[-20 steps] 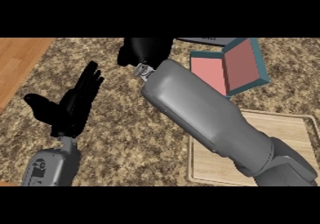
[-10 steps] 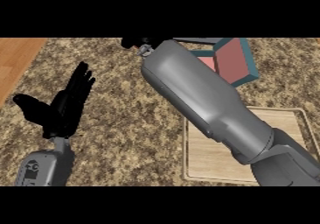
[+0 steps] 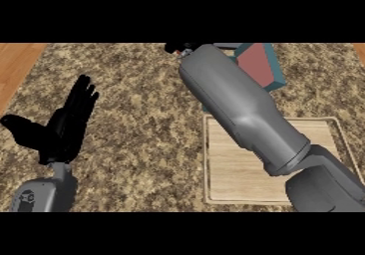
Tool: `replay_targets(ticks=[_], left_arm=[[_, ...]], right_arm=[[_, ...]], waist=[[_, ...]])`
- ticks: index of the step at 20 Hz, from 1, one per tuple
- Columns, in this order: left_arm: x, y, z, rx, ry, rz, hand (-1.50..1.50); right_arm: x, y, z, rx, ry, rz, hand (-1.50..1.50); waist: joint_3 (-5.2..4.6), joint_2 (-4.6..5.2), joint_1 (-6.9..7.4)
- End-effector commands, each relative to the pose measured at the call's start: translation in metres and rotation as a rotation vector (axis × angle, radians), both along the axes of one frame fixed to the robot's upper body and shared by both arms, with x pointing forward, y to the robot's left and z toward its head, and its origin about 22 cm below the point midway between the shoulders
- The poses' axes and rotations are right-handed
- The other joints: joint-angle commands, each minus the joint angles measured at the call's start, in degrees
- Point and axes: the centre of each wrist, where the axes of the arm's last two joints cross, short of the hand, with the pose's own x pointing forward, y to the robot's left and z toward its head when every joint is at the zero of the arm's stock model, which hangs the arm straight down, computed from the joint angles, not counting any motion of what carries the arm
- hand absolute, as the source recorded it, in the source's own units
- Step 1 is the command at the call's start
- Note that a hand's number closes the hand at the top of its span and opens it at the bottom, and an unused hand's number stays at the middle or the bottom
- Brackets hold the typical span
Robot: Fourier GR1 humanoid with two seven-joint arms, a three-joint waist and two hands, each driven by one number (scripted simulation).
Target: Pick the squash from the tray and place it in the cardboard box
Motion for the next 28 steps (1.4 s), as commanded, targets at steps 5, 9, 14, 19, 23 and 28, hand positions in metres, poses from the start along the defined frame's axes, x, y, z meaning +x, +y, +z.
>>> replay_targets(ticks=[5,9,14,19,23,28], left_arm=[[-0.009,0.013,0.005,-0.013,-0.018,0.006,0.00],[-0.013,0.000,0.006,-0.001,-0.009,-0.015,0.00],[-0.007,0.007,0.013,0.002,-0.016,0.010,0.00],[-0.010,0.016,-0.010,-0.002,0.004,0.030,0.00],[-0.009,0.009,0.003,-0.003,-0.001,0.011,0.00],[-0.017,0.014,-0.012,-0.020,-0.001,0.024,0.00]], right_arm=[[0.024,-0.048,-0.040,-0.011,0.120,-0.117,1.50],[0.024,-0.060,-0.069,-0.048,0.483,-0.201,1.50],[0.025,-0.074,-0.080,0.103,0.463,-0.168,-1.50],[0.027,-0.090,-0.078,0.107,0.131,-0.063,-1.50],[0.028,-0.079,-0.053,0.174,-0.136,0.020,-1.50],[0.028,-0.077,-0.034,0.444,-0.248,0.024,-1.50]], waist=[[0.06,0.33,-0.42],[0.09,0.33,-0.01],[0.15,0.57,-0.39],[0.12,0.54,-1.44],[0.19,0.14,-1.20],[0.17,-0.05,-1.78]])
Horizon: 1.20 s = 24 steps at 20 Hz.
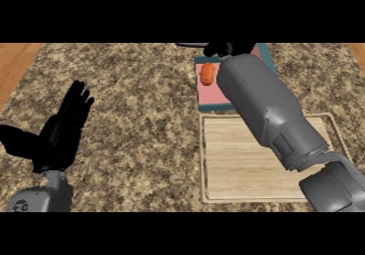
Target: Pick the squash from the tray and place it in the cardboard box
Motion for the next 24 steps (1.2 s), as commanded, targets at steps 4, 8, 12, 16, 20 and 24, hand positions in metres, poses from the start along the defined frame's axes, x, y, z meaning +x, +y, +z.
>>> replay_targets(ticks=[4,8,12,16,20,24], left_arm=[[-0.002,-0.001,-0.005,0.000,0.007,0.020,0.00],[-0.010,0.009,0.001,0.002,-0.006,0.022,0.00],[-0.008,0.014,-0.005,-0.004,0.013,0.047,0.00],[-0.019,0.018,0.001,0.004,0.023,0.037,0.00],[-0.002,0.014,-0.013,0.017,0.028,0.053,0.00],[-0.003,0.020,0.006,0.010,0.014,0.066,0.00]], right_arm=[[-0.006,0.008,0.024,0.435,-0.278,-0.011,-1.50],[-0.012,-0.007,0.014,0.557,-0.361,-0.013,-1.50],[-0.021,-0.027,-0.004,0.575,-0.410,0.021,-1.50],[-0.033,-0.040,-0.019,0.572,-0.464,0.024,-1.50],[-0.051,-0.062,-0.033,0.605,-0.486,0.029,-1.50],[-0.061,-0.079,-0.034,0.603,-0.499,0.036,-1.50]], waist=[[0.10,-0.44,-1.41],[0.08,-0.66,-1.21],[0.00,-0.92,-2.28],[-0.03,-1.19,-2.64],[-0.05,-1.16,-3.16],[-0.05,-1.15,-2.90]])
